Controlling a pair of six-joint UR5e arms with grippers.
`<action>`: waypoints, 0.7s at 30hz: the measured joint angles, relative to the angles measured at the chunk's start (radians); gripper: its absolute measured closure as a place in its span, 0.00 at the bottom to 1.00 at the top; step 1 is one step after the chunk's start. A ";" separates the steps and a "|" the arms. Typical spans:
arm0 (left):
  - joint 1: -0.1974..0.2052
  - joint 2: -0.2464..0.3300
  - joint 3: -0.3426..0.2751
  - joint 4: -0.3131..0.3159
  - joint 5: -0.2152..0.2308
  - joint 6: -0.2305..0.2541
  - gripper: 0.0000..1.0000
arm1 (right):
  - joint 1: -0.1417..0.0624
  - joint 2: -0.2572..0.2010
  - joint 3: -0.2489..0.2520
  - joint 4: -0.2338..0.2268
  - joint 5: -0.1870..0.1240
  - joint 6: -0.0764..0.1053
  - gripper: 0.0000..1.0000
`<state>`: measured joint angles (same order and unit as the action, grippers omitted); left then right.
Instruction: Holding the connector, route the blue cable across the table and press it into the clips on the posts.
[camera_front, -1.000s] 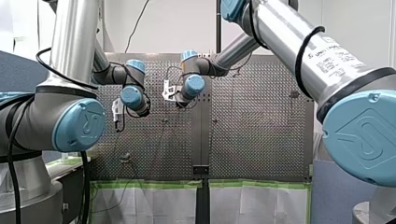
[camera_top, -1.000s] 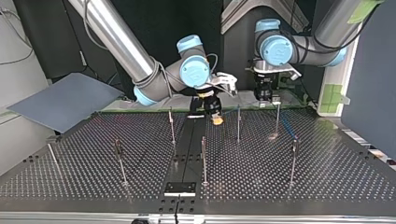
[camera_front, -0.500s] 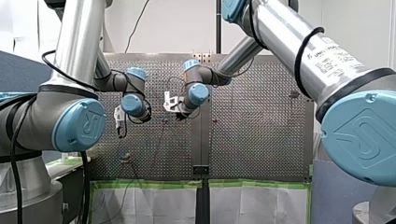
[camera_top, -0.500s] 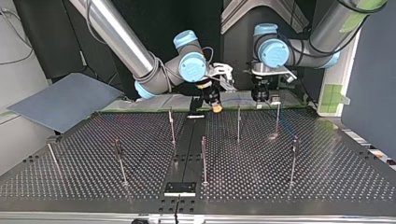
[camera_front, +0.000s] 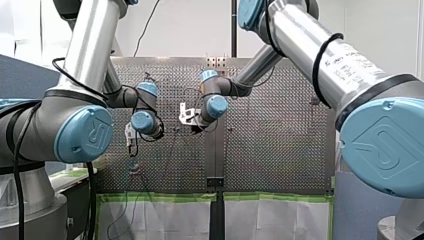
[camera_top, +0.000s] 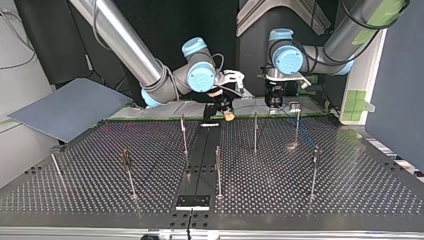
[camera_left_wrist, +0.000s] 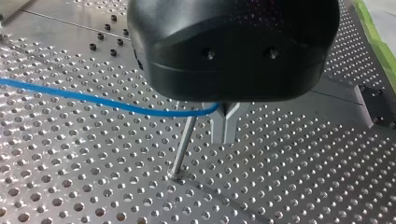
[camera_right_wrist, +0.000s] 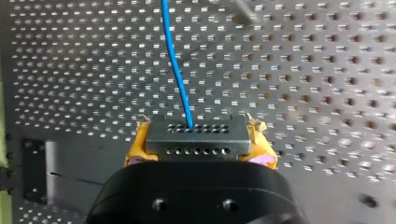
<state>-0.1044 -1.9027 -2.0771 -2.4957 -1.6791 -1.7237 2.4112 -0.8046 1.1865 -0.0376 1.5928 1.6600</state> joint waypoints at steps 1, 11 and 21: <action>0.000 -0.002 0.000 0.003 0.001 -0.001 1.00 | -0.002 0.005 0.000 0.000 -0.003 0.000 1.00; 0.004 -0.006 0.003 0.030 0.021 -0.013 1.00 | -0.022 0.016 -0.007 -0.006 -0.043 0.000 1.00; 0.001 -0.041 0.034 0.041 0.053 -0.038 1.00 | -0.030 0.016 -0.008 -0.013 -0.076 0.001 1.00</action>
<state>-0.1030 -1.9434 -2.0433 -2.4548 -1.6261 -1.7618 2.3807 -0.7885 1.1783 -0.0510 1.5169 1.6614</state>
